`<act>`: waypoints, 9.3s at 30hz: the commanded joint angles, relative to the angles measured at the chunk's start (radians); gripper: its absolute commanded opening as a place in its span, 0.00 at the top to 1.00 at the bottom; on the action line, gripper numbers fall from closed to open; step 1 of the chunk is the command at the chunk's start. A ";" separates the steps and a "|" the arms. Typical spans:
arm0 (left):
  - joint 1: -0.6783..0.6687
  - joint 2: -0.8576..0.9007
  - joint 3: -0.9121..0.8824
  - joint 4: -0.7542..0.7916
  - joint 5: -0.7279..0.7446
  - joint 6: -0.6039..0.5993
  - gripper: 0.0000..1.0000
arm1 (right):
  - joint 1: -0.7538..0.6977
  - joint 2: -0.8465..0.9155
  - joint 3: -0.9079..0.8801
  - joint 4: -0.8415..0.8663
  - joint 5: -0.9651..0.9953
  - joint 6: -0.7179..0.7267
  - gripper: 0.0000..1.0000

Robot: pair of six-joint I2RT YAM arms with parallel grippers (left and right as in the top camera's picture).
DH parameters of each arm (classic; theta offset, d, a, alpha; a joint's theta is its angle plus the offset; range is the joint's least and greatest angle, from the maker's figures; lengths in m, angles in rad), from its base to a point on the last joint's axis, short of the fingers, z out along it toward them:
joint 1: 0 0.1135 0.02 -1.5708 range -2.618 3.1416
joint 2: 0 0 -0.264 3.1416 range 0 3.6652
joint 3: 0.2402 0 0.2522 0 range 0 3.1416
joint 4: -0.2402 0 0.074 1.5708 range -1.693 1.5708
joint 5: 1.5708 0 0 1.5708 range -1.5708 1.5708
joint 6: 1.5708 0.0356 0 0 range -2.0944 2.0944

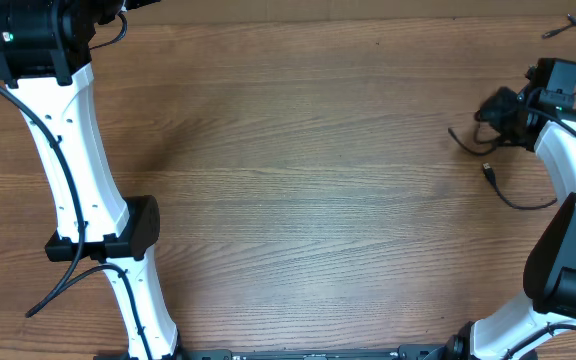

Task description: Untangle cables

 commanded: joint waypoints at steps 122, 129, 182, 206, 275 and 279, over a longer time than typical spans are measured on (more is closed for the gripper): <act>-0.773 -0.896 -0.959 0.132 -1.246 0.647 0.00 | 0.161 -0.010 0.297 -0.370 -0.228 -0.045 0.00; -0.752 -0.823 -0.959 0.162 -1.349 0.658 0.00 | 0.175 -0.010 0.297 -0.374 -0.399 -0.193 0.00; -0.233 -0.707 -0.718 -0.001 -0.104 0.551 0.00 | 0.217 -0.011 0.300 -0.114 -0.433 -0.203 0.00; -0.234 -0.707 -0.718 -0.097 -0.104 0.551 0.00 | 0.272 -0.011 0.368 -0.063 -0.387 -0.204 0.00; -0.234 -0.707 -0.718 -0.097 -0.104 0.551 0.00 | 0.209 -1.670 -1.203 0.704 0.083 -0.208 0.00; -0.234 -0.707 -0.718 -0.097 -0.104 0.551 0.00 | 0.209 -1.696 -1.230 0.676 0.099 -0.207 0.00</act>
